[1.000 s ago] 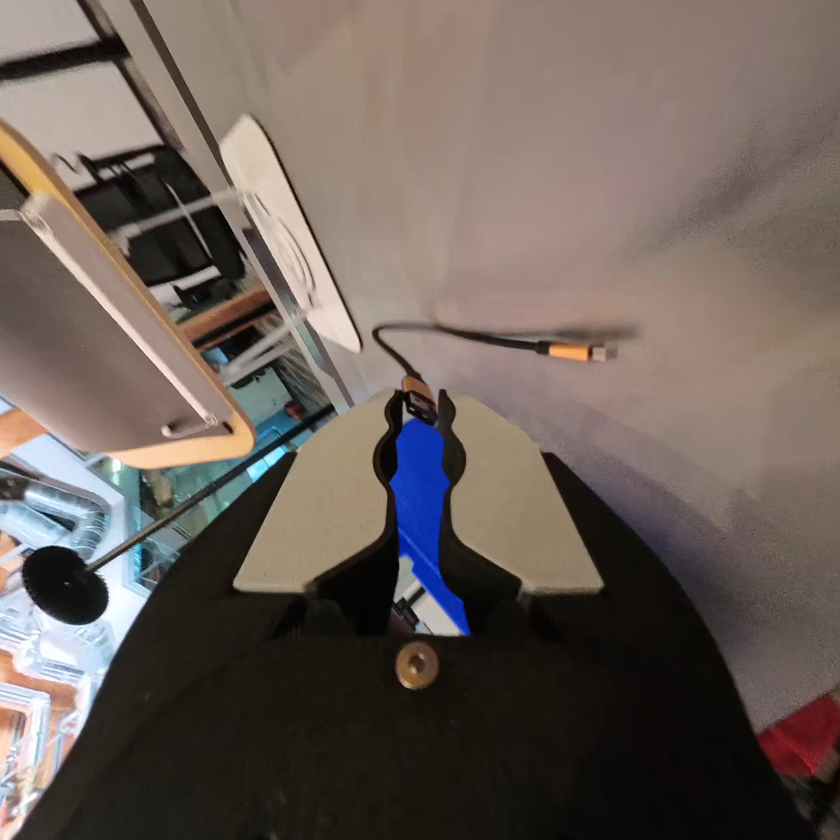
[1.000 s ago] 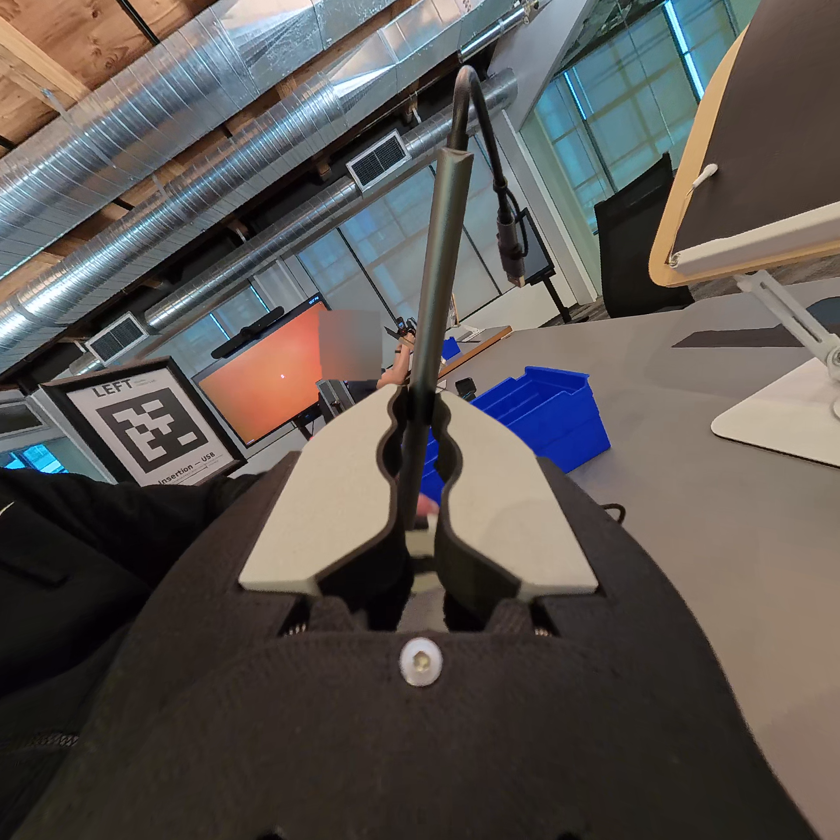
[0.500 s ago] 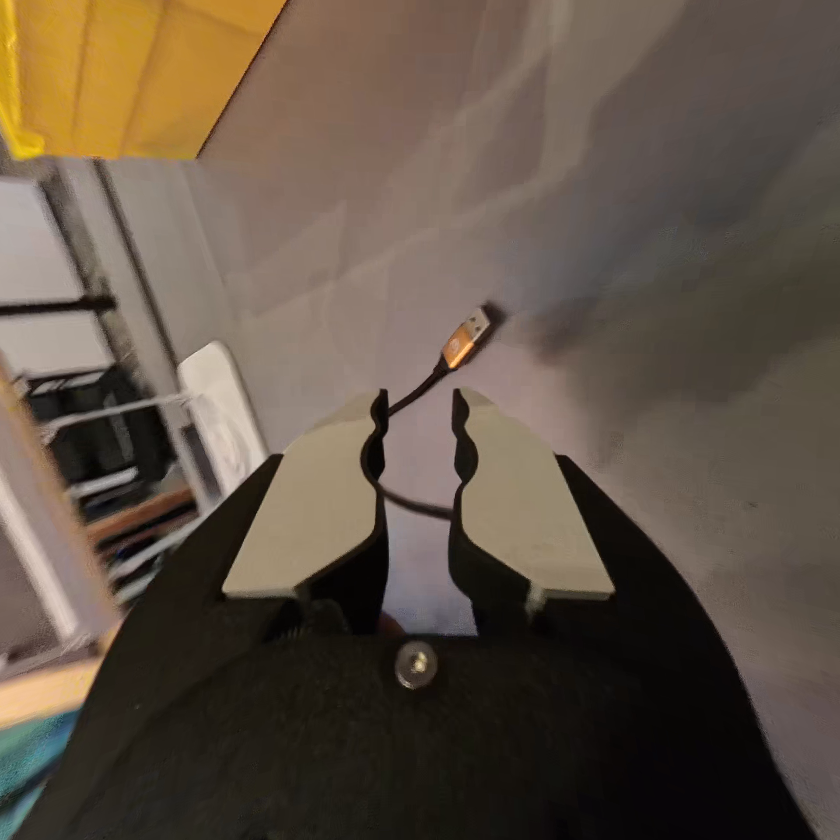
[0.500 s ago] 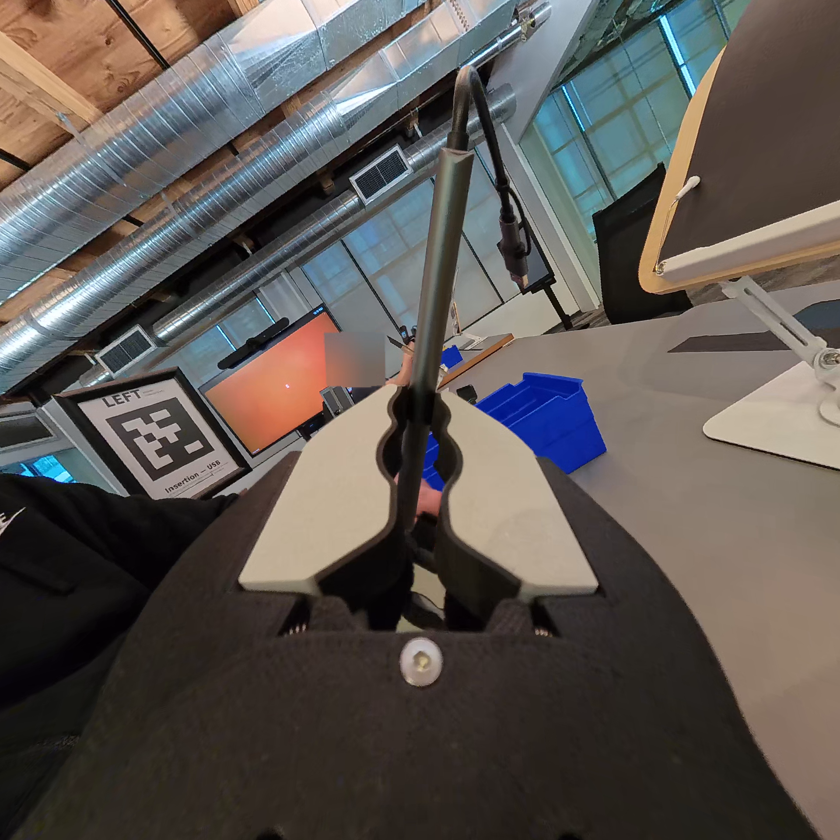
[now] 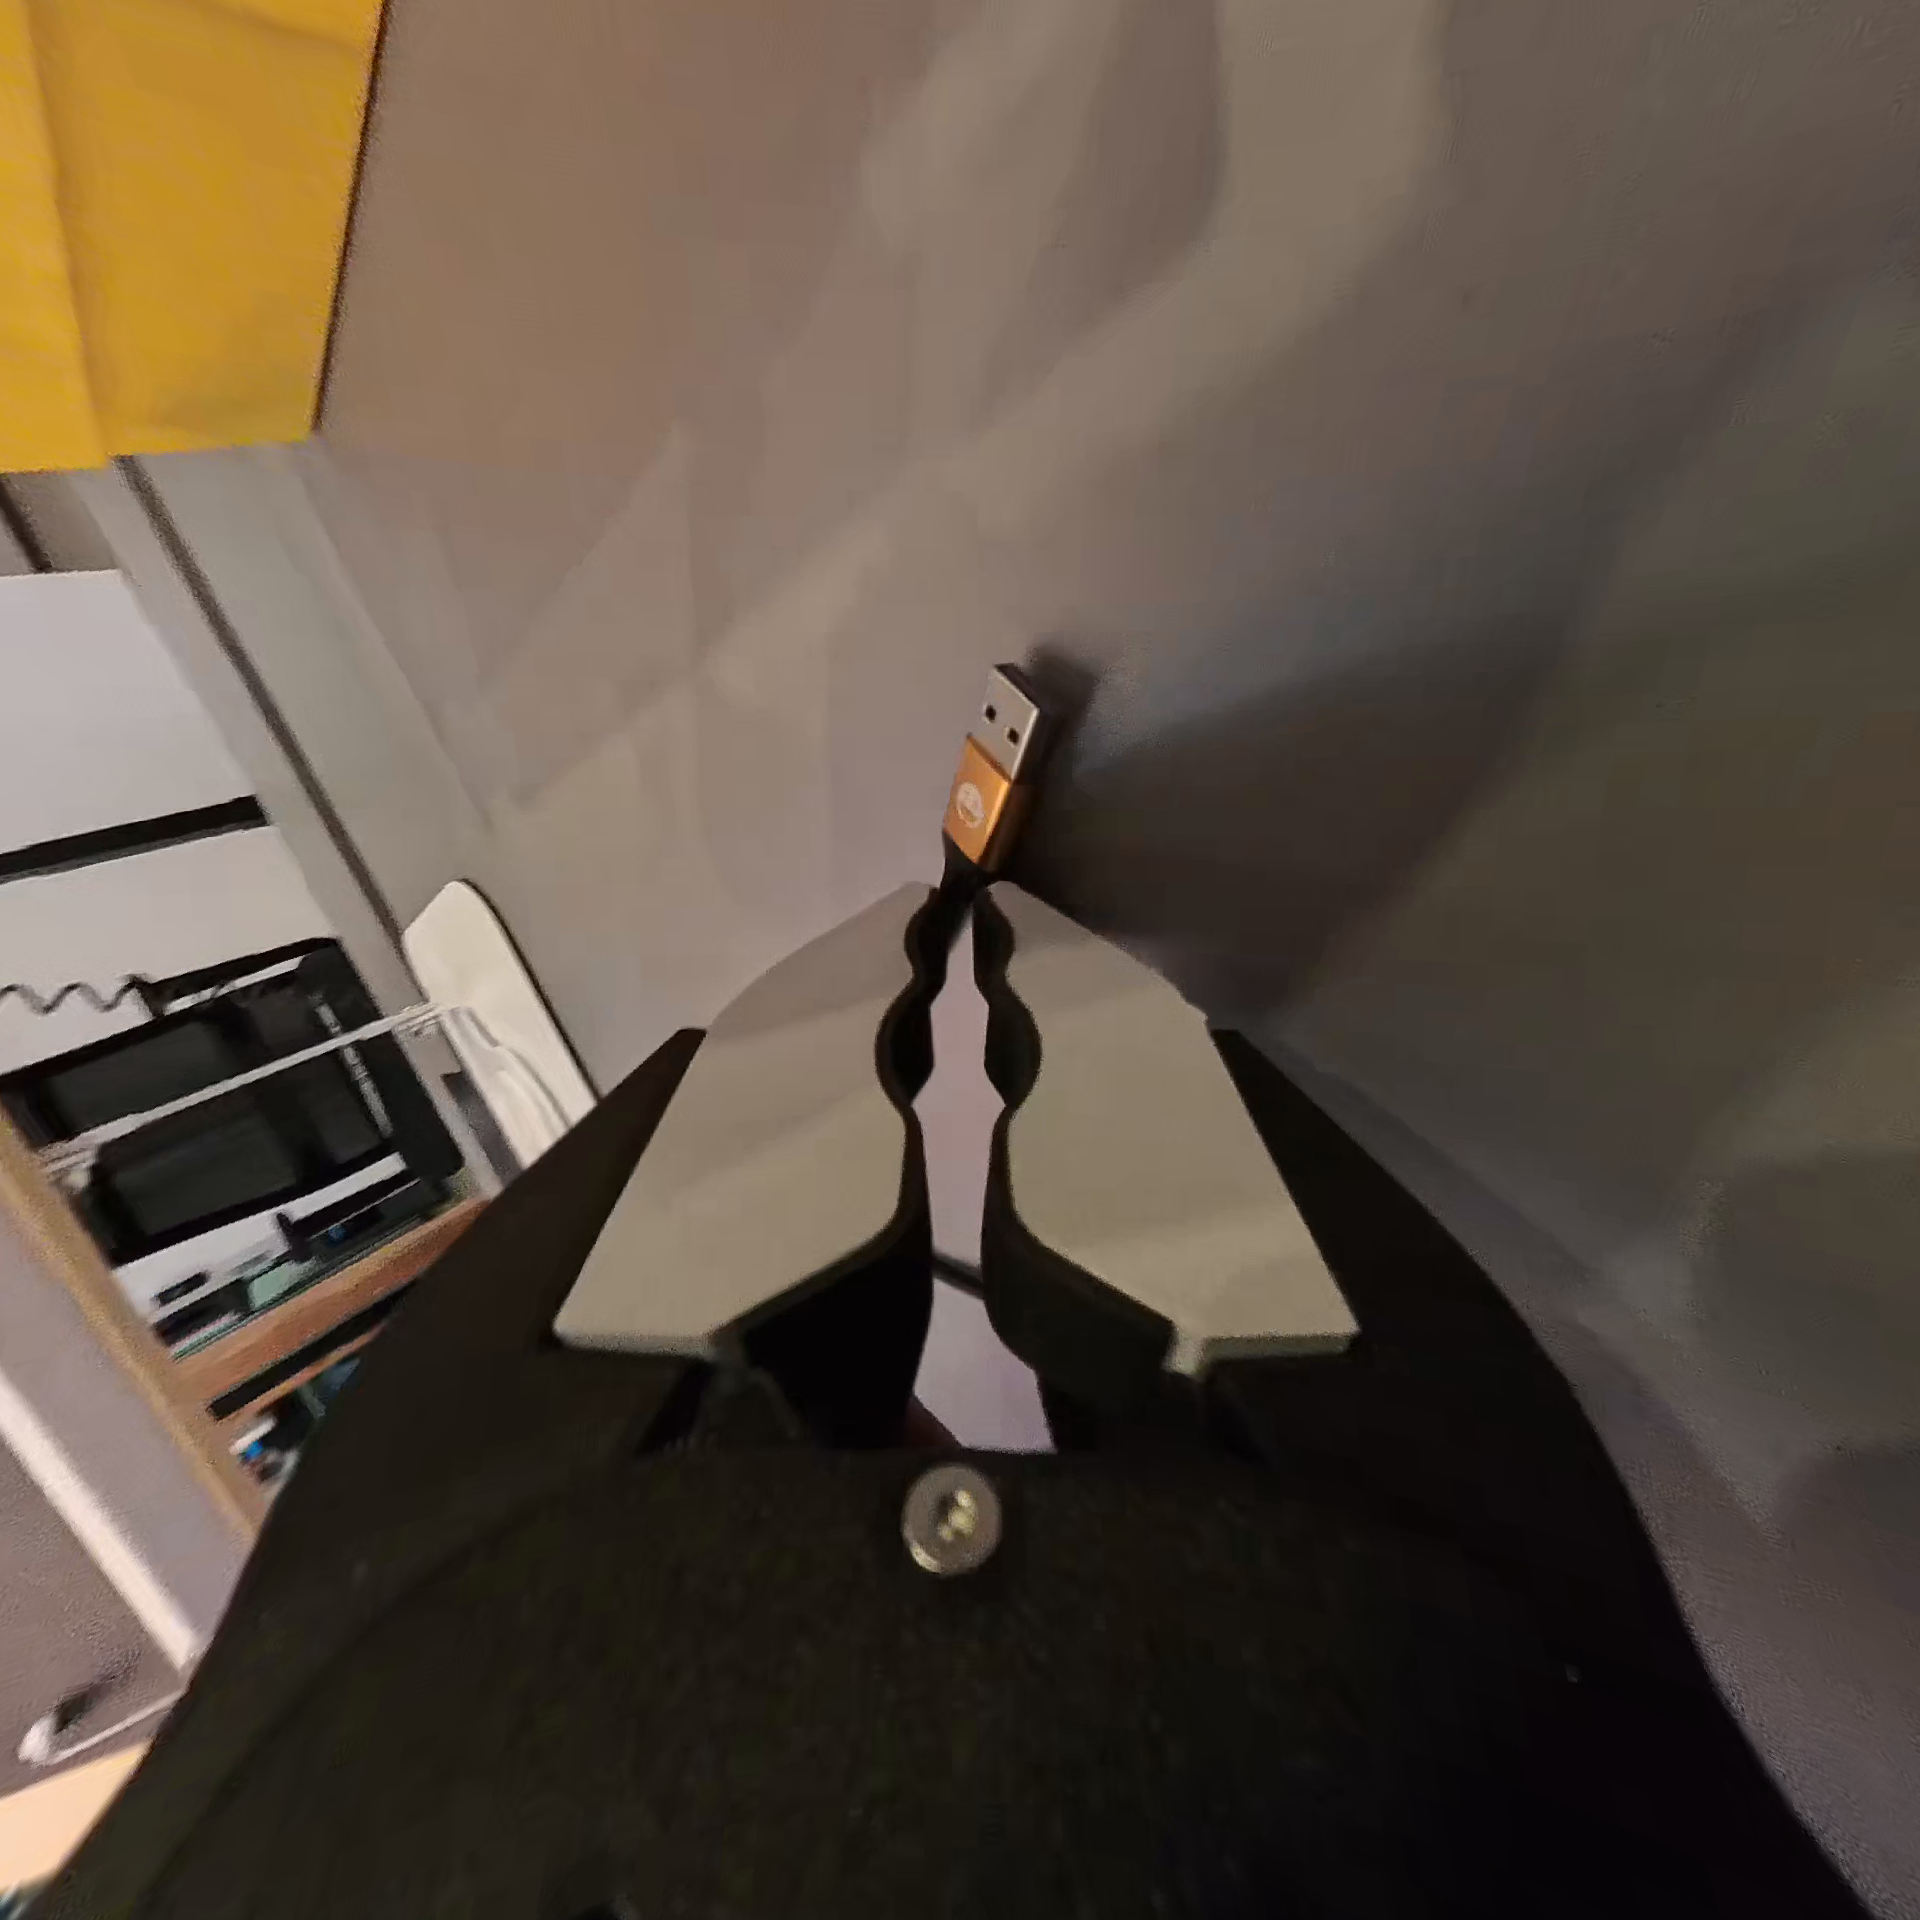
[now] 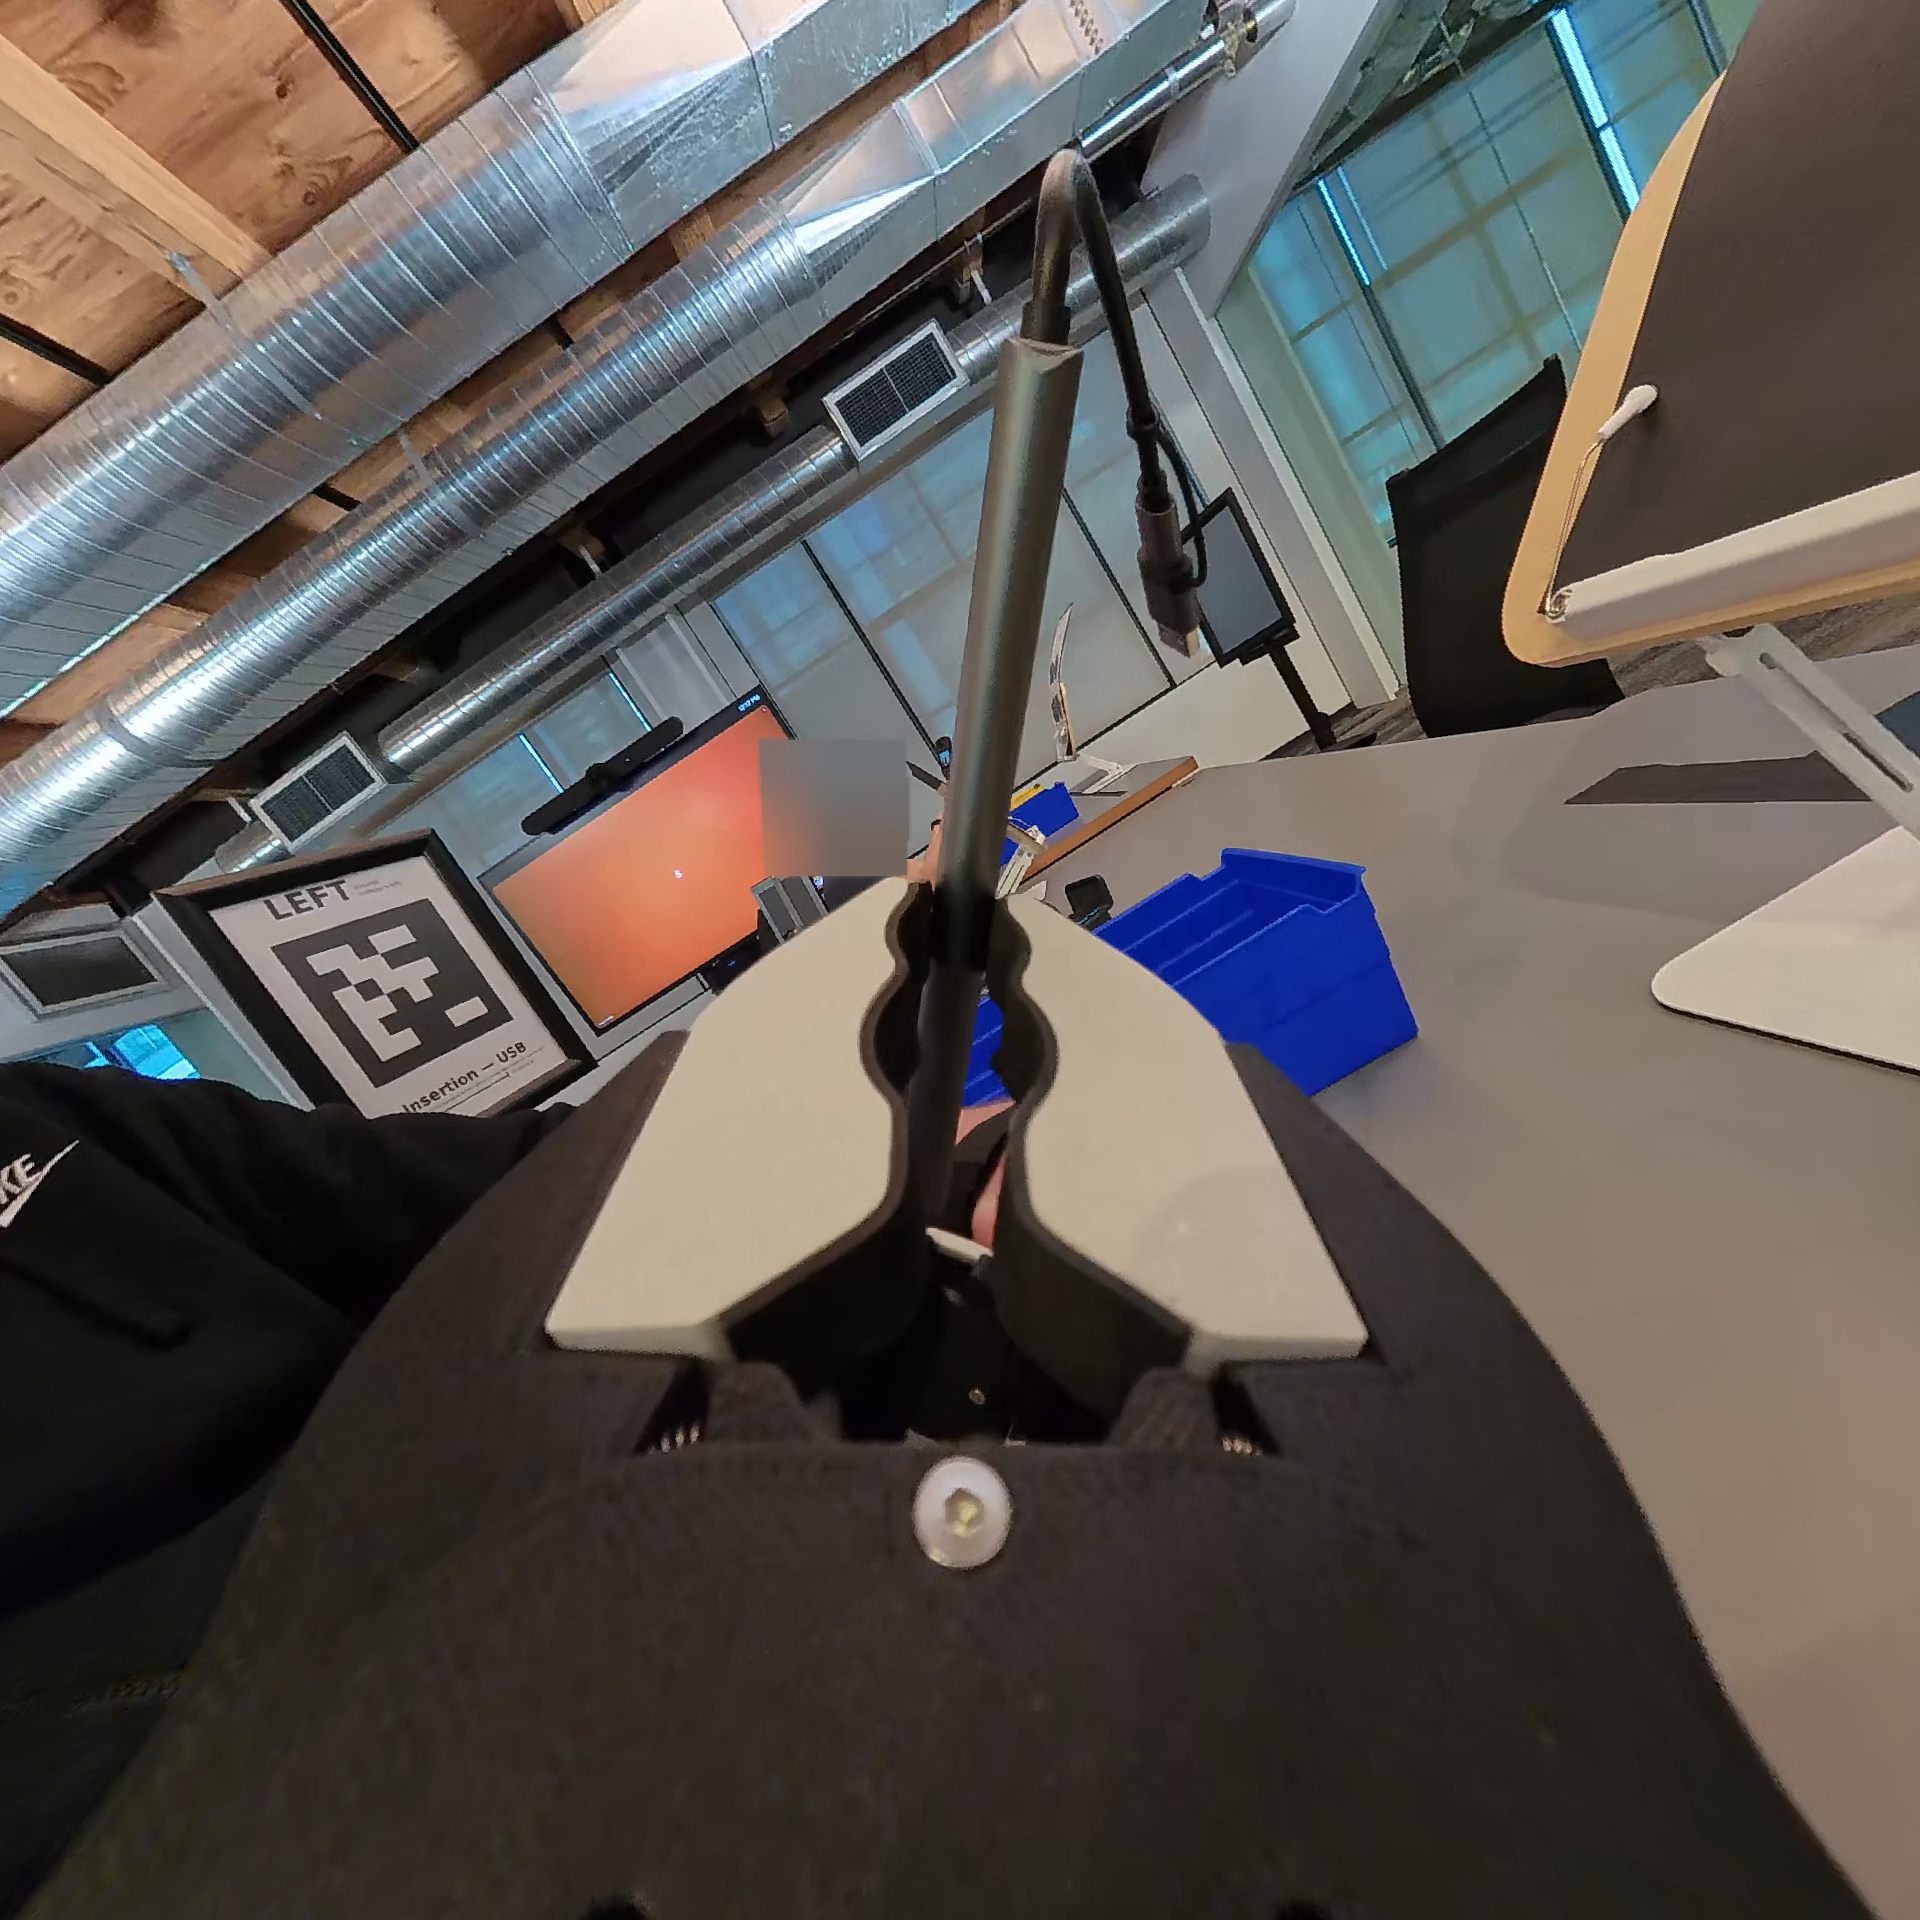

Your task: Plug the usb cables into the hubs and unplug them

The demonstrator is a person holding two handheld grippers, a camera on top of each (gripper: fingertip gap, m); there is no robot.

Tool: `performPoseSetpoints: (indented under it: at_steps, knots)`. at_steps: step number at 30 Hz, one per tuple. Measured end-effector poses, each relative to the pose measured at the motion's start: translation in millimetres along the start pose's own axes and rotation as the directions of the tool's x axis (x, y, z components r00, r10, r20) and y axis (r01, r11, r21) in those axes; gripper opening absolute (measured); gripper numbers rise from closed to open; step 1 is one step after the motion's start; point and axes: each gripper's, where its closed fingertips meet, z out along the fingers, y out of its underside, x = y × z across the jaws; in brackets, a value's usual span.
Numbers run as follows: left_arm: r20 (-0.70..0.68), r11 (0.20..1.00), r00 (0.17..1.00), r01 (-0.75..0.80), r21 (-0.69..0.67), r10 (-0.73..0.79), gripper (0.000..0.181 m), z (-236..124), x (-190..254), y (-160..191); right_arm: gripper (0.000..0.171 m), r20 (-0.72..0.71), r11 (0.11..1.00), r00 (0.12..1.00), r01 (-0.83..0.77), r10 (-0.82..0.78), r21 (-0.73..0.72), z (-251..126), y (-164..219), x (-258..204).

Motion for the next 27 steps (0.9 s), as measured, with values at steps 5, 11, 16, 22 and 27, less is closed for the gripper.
performPoseSetpoints:
  at_steps: [5, 11, 16, 22, 27]
  knots:
    - [0.160, 0.998, 0.985, 0.062, -0.014, -0.059, 0.000, -12.1, -20.2, 8.7, 0.010, 0.002, 1.000, 1.000, -0.006, 0.006, 0.008, -3.0, -2.0, 1.1]
    - [0.172, 0.998, 0.983, 0.062, 0.023, -0.065, 0.000, -25.7, -26.2, 10.6, 0.010, 0.009, 1.000, 1.000, -0.028, 0.028, -0.003, 0.1, 3.1, 4.5]
    - [0.025, 1.000, 0.999, 0.020, 0.002, -0.020, 0.025, 1.9, -12.7, 5.1, 0.010, 0.008, 0.999, 1.000, -0.023, 0.023, -0.024, 4.2, 8.2, 2.2]
    - [-0.104, 0.994, 0.993, 0.064, 0.092, -0.054, 0.011, 11.8, -13.7, -9.1, 0.010, 0.016, 1.000, 1.000, -0.024, 0.024, -0.014, 1.9, 5.1, 1.9]
    - [-0.212, 0.980, 0.969, 0.155, 0.125, -0.126, 0.007, 16.7, -18.0, -13.0, 0.010, 0.024, 1.000, 0.999, -0.025, 0.025, -0.008, 0.9, 3.3, 1.6]
